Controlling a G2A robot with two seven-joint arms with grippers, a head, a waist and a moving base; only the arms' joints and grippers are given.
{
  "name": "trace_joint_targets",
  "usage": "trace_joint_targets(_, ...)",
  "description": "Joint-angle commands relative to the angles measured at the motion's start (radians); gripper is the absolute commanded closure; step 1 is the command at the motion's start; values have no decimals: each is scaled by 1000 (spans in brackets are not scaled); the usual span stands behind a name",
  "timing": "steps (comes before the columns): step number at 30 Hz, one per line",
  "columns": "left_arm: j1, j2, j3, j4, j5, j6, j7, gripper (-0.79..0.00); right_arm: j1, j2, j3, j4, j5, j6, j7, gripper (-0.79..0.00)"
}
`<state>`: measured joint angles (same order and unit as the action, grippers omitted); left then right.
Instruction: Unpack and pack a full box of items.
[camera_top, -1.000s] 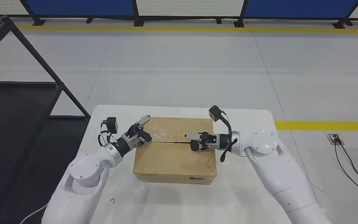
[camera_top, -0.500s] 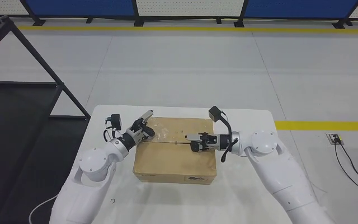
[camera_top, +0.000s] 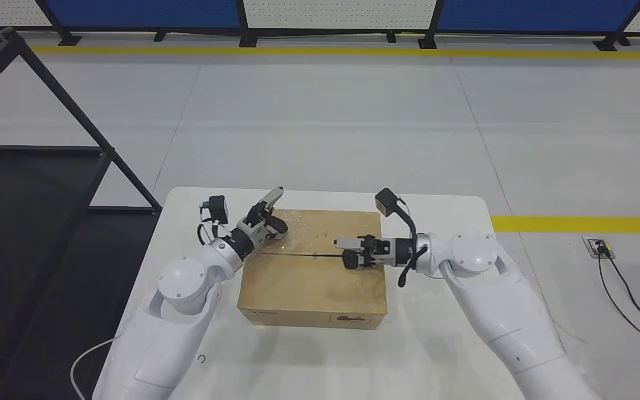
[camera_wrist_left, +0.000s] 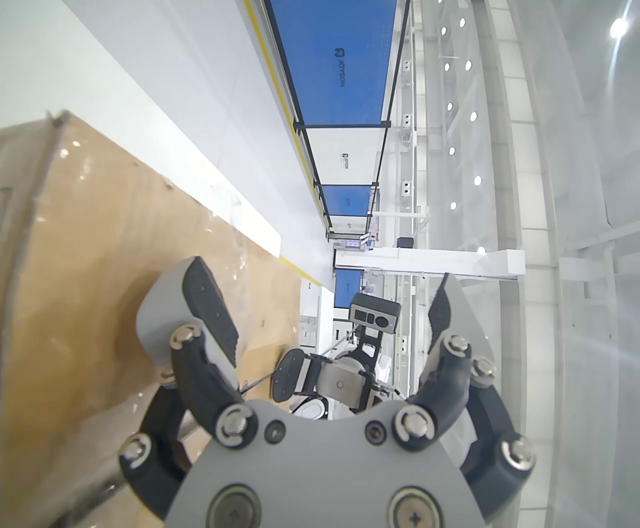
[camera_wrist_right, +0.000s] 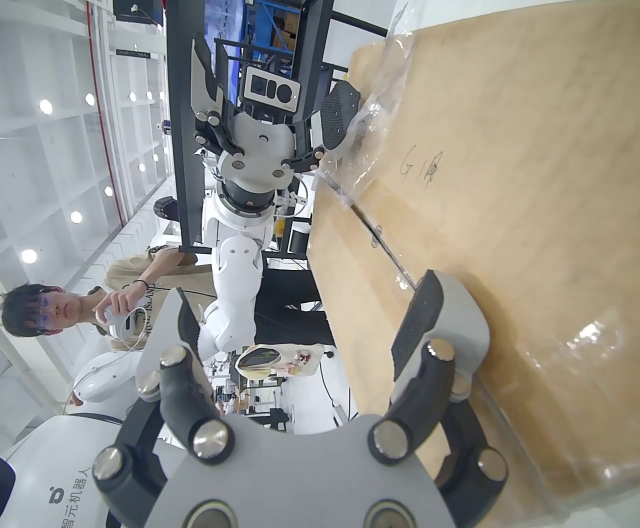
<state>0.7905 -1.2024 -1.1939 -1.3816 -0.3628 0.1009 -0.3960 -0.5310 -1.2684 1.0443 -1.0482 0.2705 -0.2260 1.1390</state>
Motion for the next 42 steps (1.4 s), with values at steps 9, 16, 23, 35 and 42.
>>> trace_joint_targets(9,-37,-18,49,25,10,-2,-10,-785,6,2,2,21,8,-3,0,-785)
trace_joint_targets(16,-54,-30,78,31,15,-4,-18,-785,10,2,-1,32,12,2,3,-785)
trace_joint_targets(23,-57,-38,101,13,29,-5,-31,-785,19,1,-8,46,11,30,-1,-785)
trace_joint_targets(35,-42,-44,95,-14,49,-12,-50,-785,35,-2,-12,75,30,77,-13,-785)
trace_joint_targets(42,-7,-38,47,-55,36,-42,-54,-785,49,-5,-15,97,47,131,-19,-785)
